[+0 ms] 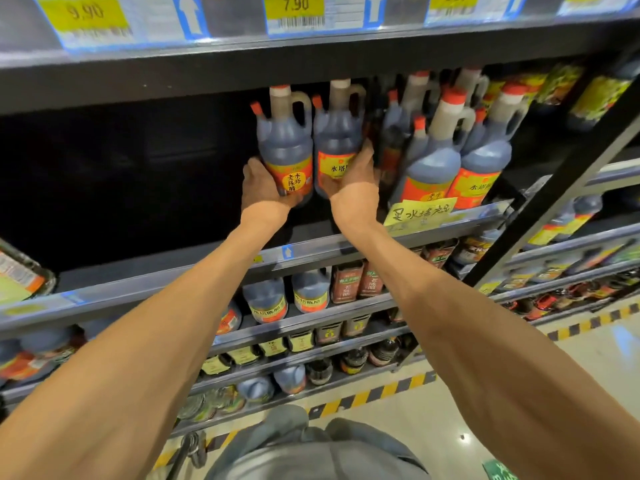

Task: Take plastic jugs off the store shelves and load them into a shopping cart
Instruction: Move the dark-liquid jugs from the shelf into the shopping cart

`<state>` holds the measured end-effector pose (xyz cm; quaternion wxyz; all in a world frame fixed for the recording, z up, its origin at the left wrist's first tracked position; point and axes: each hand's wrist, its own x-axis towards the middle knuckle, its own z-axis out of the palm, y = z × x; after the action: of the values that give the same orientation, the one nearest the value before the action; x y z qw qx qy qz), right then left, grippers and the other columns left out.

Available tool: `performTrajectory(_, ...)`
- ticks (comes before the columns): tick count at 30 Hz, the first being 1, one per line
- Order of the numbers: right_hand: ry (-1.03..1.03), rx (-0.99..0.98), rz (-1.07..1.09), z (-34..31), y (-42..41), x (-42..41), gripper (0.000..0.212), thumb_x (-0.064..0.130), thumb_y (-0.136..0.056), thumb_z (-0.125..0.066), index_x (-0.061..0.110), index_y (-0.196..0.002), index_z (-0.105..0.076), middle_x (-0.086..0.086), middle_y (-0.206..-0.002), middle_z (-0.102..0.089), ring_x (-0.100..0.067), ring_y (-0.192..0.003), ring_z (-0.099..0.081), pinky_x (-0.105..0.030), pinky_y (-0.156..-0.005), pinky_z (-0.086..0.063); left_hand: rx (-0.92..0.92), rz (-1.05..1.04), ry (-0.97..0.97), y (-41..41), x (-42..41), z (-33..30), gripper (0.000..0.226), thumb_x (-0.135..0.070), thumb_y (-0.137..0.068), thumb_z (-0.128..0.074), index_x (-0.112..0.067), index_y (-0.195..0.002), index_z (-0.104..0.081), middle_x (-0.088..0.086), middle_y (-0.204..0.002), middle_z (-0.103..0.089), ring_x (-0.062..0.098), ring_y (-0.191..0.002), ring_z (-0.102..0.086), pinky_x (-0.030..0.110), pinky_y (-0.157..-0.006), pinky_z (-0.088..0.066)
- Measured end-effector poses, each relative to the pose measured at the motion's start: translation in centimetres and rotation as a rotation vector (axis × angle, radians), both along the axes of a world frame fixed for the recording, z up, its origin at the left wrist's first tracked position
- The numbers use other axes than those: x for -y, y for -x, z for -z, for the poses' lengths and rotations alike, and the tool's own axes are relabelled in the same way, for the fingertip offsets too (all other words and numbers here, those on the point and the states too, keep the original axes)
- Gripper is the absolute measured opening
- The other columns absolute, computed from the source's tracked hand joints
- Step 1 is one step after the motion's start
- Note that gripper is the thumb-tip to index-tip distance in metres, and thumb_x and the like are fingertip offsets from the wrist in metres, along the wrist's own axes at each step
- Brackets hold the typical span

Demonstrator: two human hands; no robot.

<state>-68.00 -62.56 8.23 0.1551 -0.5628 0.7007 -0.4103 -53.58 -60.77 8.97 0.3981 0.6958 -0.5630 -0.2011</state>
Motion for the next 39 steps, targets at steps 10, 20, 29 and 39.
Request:
performTrajectory(10, 0.020, -0.297, 0.189, 0.0, -1.4, 2.4, 0.103, 0.038, -0.093, -0.071, 0.018, -0.164, 0.000, -0.015, -0.146, -0.042, -0.030, -0.134, -0.047, -0.037, -0.099, -0.050, 0.092, -0.012, 0.027, 0.7, 3.2, 0.3, 0.082, -0.031, -0.071, -0.091, -0.006, -0.129, -0.040, 0.014, -0.136, -0.048, 0.034, -0.125, -0.054, 0.050, -0.100, -0.050)
performTrajectory(20, 0.089, -0.431, 0.232, 0.4, -0.6, 4.1, 0.093, 0.018, -0.095, -0.069, 0.009, -0.163, -0.007, -0.015, -0.142, -0.045, -0.032, -0.123, -0.051, -0.037, -0.092, -0.051, 0.108, 0.008, 0.074, 0.8, 5.2, 1.3, 0.078, -0.023, -0.073, -0.089, -0.004, -0.130, -0.040, 0.016, -0.138, -0.047, 0.034, -0.127, -0.053, 0.047, -0.105, -0.048)
performTrajectory(29, 0.041, -0.494, 0.143, 0.2, -0.6, 3.8, 0.099, 0.001, -0.089, -0.065, 0.018, -0.164, -0.002, -0.019, -0.155, -0.031, -0.036, -0.140, -0.040, -0.039, -0.083, -0.058, 0.107, 0.026, 0.105, 0.6, 6.2, 1.9, 0.076, -0.022, -0.075, -0.087, -0.006, -0.132, -0.039, 0.014, -0.138, -0.046, 0.032, -0.129, -0.051, 0.048, -0.108, -0.046)
performTrajectory(39, 0.070, -0.473, 0.221, 0.7, -1.0, 5.0, 0.089, 0.018, -0.093, -0.069, 0.020, -0.163, -0.014, -0.018, -0.145, -0.041, -0.036, -0.131, -0.047, -0.041, -0.072, -0.059, 0.075, 0.088, 0.126, -0.3, 6.3, 2.0, 0.074, -0.026, -0.073, -0.087, -0.009, -0.129, -0.042, 0.010, -0.134, -0.051, 0.027, -0.125, -0.055, 0.046, -0.106, -0.048)
